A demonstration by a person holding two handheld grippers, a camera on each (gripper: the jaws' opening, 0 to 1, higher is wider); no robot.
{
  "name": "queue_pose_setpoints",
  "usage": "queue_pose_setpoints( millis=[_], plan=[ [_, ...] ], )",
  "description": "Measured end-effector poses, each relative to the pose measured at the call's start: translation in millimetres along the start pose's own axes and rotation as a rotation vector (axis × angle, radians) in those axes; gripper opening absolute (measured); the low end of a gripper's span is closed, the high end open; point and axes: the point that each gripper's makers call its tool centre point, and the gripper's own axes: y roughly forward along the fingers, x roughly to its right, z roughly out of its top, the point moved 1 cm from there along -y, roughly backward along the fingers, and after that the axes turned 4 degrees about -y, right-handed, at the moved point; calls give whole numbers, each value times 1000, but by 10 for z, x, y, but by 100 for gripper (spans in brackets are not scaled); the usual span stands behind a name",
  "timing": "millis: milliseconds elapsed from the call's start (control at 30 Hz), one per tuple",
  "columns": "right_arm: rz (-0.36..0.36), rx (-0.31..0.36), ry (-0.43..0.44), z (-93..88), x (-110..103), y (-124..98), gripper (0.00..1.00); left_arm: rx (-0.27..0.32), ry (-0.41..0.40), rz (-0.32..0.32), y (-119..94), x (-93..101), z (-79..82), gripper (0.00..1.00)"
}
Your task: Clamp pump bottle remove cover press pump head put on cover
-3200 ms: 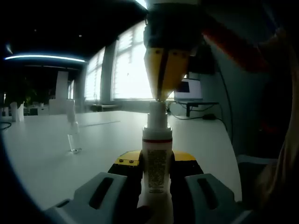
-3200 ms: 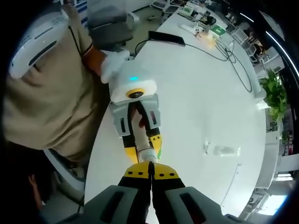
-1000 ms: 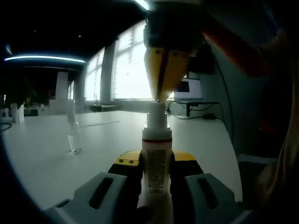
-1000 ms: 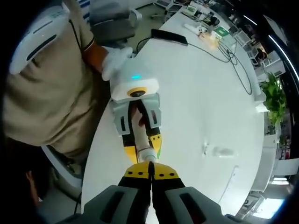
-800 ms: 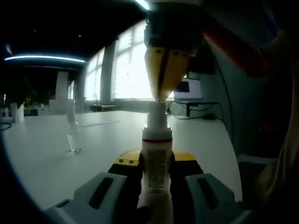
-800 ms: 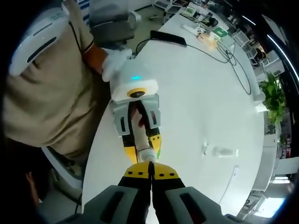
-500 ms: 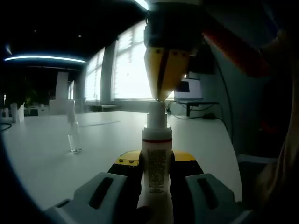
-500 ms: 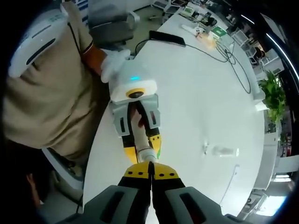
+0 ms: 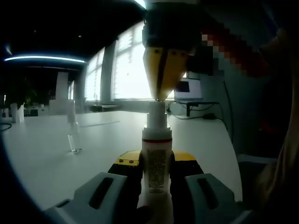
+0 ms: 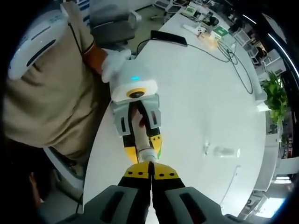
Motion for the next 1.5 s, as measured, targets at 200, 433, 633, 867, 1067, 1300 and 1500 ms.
queue_pose_setpoints(
  millis=[200,433,633,867,1067,1300,1500],
  plan=[
    [6,-2,1,-2,1,2,0,0,0,-1,7,-7,-1,13],
    [12,-11,4,-7,5,13,0,0,0,-1,6,-6,0,13],
    [21,-24,16,-9,-5,44,0,0,-1,-1,5,-5,-1,13],
    [35,-54,12,-12,-17,79,0,-1,0,0,5,-12,-3,13],
    [31,-68,3,-12,-22,78,0,-1,-1,0,2,-10,-4,13],
    [28,-57,8,-15,-20,75,0,-1,0,0,1,-9,-6,13],
    [31,-48,10,-17,-12,73,0,-1,0,0,1,-4,-5,13]
  ],
)
